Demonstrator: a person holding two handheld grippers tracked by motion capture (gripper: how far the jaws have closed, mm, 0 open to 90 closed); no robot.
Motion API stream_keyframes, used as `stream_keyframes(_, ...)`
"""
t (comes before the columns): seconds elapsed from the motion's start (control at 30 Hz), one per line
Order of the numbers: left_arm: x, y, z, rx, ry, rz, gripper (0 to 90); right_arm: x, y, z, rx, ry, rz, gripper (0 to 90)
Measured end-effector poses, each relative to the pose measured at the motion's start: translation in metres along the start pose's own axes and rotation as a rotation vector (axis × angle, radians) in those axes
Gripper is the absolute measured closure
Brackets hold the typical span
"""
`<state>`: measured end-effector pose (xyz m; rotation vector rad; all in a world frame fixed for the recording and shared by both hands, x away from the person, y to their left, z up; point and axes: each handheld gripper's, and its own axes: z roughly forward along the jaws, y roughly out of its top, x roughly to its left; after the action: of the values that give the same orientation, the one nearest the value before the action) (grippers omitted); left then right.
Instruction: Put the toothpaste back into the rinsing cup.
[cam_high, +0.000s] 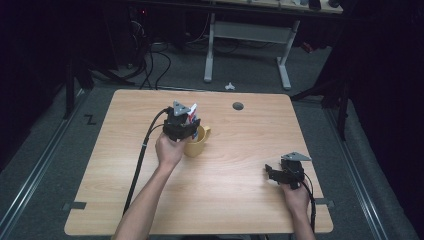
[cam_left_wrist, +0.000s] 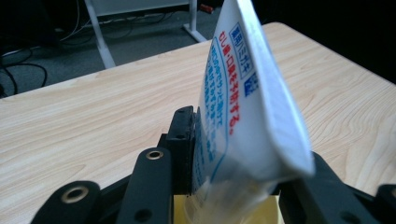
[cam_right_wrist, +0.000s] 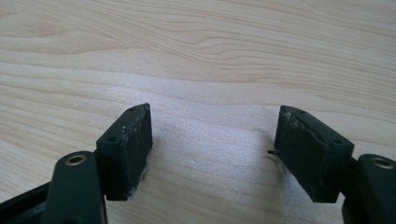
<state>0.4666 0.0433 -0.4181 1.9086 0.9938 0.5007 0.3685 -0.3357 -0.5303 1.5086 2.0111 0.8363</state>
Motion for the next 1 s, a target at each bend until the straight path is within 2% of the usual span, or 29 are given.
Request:
stream_keyframes(0.17,-0.001,-0.004,0.004,0.010,-0.007,-0.001,65.7,0.000,0.000,0.000,0.000,0.001,0.000,27.9)
stream_keyframes(0.7,-0.001,-0.013,0.013,0.037,0.009,0.006,66.3,0.000,0.000,0.000,0.000,0.001,0.000,27.9)
stream_keyframes(1.0,-0.004,-0.015,0.018,0.059,0.019,0.031,66.5,0.000,0.000,0.000,0.000,0.001,0.001,27.8)
